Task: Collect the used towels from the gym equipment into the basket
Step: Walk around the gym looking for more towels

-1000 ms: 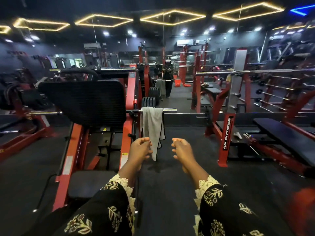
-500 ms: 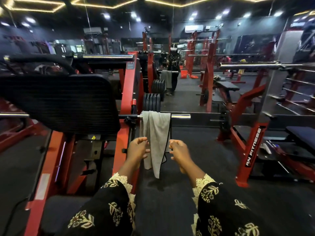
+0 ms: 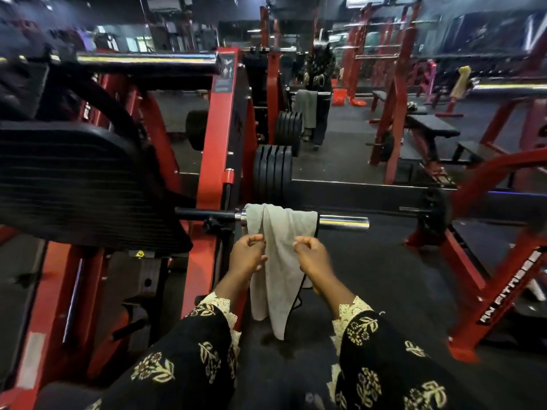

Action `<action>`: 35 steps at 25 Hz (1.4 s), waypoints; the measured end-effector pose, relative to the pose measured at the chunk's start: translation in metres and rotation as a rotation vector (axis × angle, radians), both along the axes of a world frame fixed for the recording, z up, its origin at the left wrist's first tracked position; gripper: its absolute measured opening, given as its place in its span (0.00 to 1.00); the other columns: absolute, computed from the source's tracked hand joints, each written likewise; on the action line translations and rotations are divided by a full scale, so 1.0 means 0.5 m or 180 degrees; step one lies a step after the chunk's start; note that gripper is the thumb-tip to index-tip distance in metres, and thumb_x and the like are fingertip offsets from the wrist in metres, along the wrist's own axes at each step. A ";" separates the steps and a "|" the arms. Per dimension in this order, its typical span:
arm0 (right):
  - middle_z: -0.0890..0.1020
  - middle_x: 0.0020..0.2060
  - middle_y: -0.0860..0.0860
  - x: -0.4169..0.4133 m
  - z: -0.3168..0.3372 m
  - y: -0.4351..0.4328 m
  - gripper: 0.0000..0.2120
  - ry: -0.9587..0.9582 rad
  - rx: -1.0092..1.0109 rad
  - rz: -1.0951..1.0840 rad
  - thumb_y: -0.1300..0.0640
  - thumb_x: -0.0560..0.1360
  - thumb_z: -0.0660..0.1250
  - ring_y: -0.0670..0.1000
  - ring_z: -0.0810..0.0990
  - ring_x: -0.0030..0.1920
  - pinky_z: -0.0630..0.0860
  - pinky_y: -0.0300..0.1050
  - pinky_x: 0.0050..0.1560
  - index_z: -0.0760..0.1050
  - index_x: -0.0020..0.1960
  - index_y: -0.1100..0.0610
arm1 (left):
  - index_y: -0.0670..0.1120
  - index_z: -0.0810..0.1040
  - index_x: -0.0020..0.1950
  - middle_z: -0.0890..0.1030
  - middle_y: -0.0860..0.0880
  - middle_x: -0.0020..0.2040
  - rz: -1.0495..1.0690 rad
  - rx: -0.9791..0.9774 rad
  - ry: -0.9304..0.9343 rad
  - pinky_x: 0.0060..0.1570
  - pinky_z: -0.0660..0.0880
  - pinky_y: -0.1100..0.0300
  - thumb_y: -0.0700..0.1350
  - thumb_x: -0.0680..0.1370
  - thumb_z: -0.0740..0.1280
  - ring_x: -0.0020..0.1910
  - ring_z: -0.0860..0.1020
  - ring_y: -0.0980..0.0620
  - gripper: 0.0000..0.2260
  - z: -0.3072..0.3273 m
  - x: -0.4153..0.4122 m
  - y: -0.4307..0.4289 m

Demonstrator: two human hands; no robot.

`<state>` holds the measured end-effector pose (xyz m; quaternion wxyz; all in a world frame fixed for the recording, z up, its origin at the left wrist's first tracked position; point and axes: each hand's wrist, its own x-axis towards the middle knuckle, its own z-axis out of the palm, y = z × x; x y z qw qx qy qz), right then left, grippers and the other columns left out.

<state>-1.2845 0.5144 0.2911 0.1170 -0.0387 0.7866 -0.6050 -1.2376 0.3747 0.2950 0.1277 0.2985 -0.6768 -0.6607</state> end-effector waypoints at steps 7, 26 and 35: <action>0.78 0.60 0.50 -0.334 -0.053 -0.144 0.22 0.0461 0.0717 0.0643 0.50 0.71 0.69 0.51 0.77 0.59 0.73 0.44 0.58 0.73 0.64 0.50 | 0.46 0.70 0.68 0.70 0.40 0.66 -0.0041 -0.1855 -0.0752 0.61 0.73 0.50 0.45 0.70 0.73 0.62 0.74 0.40 0.27 -0.075 -0.292 -0.122; 0.85 0.47 0.54 -0.492 -0.108 -0.224 0.12 0.1249 0.1861 0.1075 0.51 0.75 0.64 0.57 0.83 0.50 0.78 0.48 0.49 0.81 0.56 0.51 | 0.51 0.86 0.40 0.86 0.51 0.38 -0.0693 -0.2418 -0.0277 0.42 0.77 0.61 0.43 0.63 0.76 0.41 0.84 0.54 0.08 -0.099 -0.451 -0.208; 0.81 0.43 0.28 -0.473 0.011 -0.048 0.36 0.1648 0.0354 -0.0187 0.74 0.63 0.59 0.30 0.78 0.47 0.69 0.21 0.48 0.77 0.46 0.32 | 0.52 0.85 0.46 0.87 0.50 0.42 -0.1144 -0.2494 0.0557 0.43 0.79 0.52 0.47 0.69 0.71 0.44 0.84 0.53 0.08 0.017 -0.537 -0.029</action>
